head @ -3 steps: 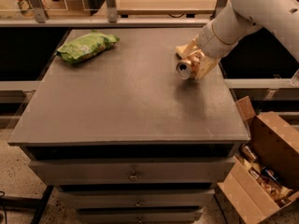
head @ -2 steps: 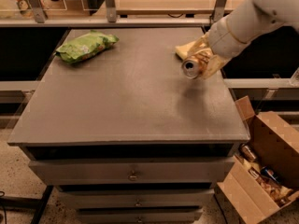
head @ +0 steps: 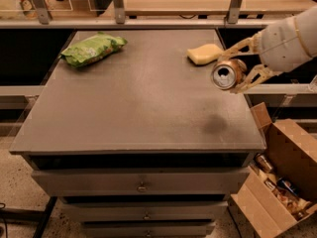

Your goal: Place orange can upright

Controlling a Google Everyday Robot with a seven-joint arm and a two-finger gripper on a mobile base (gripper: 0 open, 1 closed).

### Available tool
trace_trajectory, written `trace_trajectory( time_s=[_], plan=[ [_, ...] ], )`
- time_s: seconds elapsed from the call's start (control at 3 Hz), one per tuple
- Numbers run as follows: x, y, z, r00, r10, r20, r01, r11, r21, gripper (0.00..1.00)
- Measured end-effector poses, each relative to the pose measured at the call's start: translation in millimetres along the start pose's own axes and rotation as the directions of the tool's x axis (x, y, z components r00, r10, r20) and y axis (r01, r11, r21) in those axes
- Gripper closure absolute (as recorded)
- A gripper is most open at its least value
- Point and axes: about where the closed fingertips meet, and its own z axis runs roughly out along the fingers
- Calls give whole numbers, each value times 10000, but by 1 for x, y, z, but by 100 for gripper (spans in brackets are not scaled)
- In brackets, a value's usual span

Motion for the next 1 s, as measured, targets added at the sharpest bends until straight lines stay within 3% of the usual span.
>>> trace_trajectory(
  time_s=[0.33, 0.67, 1.0],
  plan=[
    [-19, 6, -11, 9870, 356, 1570, -389, 9991, 180, 100],
    [-19, 6, -11, 9871, 362, 1559, -394, 9991, 178, 100],
    [-24, 3, -8, 9648, 1437, 2204, -1521, 9881, 214, 100]
  ],
)
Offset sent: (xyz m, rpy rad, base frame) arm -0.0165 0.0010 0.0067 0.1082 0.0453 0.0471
